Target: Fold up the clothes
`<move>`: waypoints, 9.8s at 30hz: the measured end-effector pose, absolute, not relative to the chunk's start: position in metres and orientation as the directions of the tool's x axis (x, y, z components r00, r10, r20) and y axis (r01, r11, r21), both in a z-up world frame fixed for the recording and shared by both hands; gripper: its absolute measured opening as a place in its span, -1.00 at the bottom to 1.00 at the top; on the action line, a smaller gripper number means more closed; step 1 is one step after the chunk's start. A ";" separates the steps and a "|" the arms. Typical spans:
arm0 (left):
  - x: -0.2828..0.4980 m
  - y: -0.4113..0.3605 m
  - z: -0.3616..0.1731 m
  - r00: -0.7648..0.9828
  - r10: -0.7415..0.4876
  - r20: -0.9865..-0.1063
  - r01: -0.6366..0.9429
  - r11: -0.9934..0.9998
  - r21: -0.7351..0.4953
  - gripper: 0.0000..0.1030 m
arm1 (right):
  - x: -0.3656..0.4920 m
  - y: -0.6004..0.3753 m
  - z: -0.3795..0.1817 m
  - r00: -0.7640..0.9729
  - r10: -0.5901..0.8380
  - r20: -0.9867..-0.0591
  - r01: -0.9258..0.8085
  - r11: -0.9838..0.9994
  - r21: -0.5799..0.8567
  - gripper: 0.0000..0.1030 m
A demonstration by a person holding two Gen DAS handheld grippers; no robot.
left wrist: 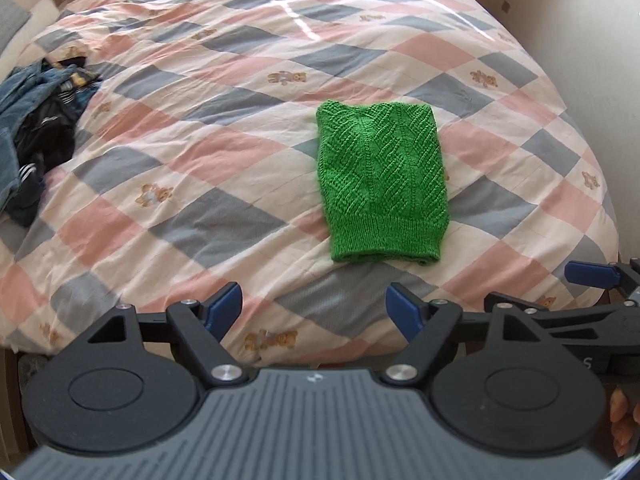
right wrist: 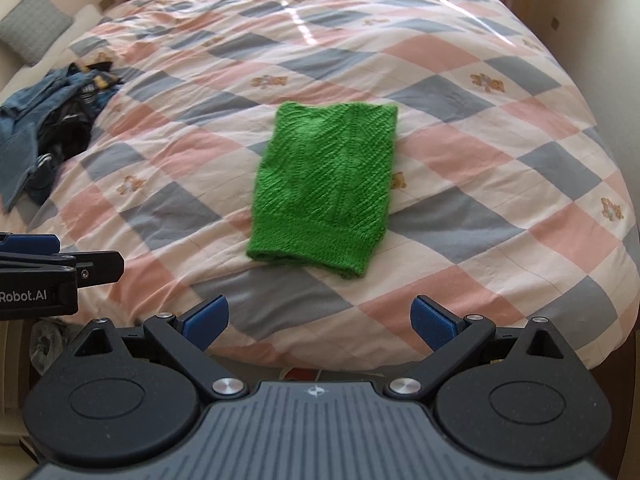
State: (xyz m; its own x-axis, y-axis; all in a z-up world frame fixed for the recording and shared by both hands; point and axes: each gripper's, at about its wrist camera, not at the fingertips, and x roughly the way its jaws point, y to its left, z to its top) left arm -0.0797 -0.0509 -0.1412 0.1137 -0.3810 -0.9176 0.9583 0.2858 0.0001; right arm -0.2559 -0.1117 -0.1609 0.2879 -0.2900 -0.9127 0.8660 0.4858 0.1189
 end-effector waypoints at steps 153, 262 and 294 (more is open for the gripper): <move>-0.381 -0.632 -0.345 -0.494 -0.544 -0.678 0.868 -0.352 -0.350 -0.44 | -0.689 -0.430 -0.341 -0.011 -0.741 -0.671 0.919 -0.272 0.286 -0.14; -0.295 -0.421 -0.133 -0.286 -0.520 -0.805 0.812 -0.577 0.084 0.98 | -0.452 -0.307 -0.149 -0.277 -0.472 -0.837 0.777 -0.622 0.094 1.00; -0.373 -0.501 -0.192 -0.244 -0.459 -0.854 0.779 -0.618 0.109 0.98 | -0.514 -0.379 -0.215 -0.205 -0.366 -0.908 0.762 -0.642 0.086 1.00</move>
